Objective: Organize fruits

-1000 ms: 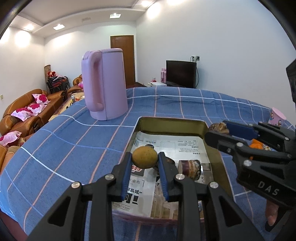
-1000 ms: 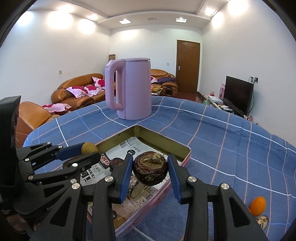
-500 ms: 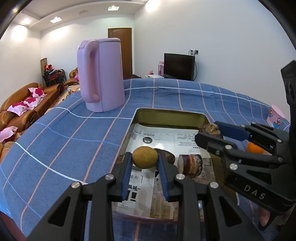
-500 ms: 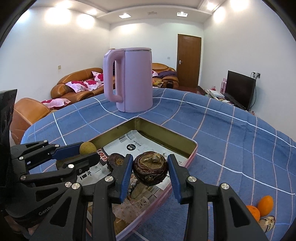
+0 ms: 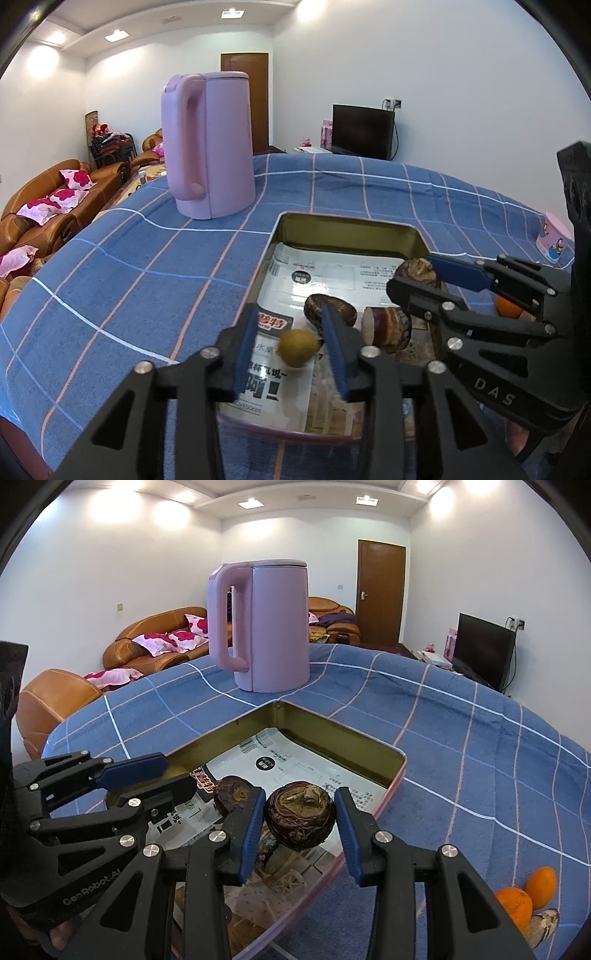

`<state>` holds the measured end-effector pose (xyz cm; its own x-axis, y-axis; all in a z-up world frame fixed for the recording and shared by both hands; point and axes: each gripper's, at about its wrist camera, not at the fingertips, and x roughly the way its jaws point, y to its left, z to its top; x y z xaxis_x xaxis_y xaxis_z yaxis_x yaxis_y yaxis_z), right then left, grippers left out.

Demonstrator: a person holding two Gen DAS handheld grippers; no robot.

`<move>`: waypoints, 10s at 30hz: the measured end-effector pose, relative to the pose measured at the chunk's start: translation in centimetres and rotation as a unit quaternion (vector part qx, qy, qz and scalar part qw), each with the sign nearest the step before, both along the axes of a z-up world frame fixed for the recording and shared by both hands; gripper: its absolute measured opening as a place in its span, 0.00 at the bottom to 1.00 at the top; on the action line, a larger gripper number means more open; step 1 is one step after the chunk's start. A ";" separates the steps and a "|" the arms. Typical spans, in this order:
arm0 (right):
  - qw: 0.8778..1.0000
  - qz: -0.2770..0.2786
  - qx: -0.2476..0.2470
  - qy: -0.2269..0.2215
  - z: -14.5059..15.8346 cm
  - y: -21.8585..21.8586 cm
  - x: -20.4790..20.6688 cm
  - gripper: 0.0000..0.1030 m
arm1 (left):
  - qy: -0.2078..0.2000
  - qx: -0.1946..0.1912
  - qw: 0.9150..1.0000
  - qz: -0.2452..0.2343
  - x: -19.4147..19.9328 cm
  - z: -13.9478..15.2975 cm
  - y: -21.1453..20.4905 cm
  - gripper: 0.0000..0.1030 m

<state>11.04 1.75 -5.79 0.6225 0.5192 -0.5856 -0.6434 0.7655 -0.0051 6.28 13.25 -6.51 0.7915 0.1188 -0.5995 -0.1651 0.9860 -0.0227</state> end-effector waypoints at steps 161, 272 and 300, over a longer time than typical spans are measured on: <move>0.972 -0.214 0.074 -0.062 2.1 -21.6 -7.5 0.39 | -0.063 0.034 0.989 -0.130 -1.8 1.7 -16.4 0.34; 0.998 -0.003 0.045 0.044 1.4 -1.8 -3.5 0.47 | -0.005 0.001 1.000 0.030 0.2 0.4 1.1 0.34; 0.996 -0.030 0.079 0.022 2.8 -6.9 -4.8 0.66 | -0.020 0.010 0.999 0.024 -0.8 2.0 -0.9 0.72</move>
